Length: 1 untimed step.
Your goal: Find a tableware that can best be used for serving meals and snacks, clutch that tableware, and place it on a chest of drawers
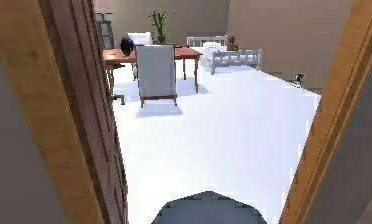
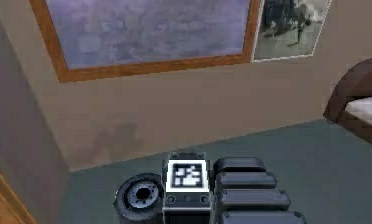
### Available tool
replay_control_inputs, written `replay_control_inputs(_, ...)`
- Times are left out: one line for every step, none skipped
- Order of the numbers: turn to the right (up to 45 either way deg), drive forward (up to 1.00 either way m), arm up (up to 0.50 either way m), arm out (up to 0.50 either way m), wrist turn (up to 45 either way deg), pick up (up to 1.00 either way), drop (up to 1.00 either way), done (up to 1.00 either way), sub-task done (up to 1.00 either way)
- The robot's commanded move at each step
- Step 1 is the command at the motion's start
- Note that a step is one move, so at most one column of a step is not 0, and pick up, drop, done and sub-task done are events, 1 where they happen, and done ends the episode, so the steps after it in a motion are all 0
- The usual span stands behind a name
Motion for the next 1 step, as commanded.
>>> replay_control_inputs(0.0,1.00,0.00,0.00,0.0,0.00,0.00,0.00,0.00)
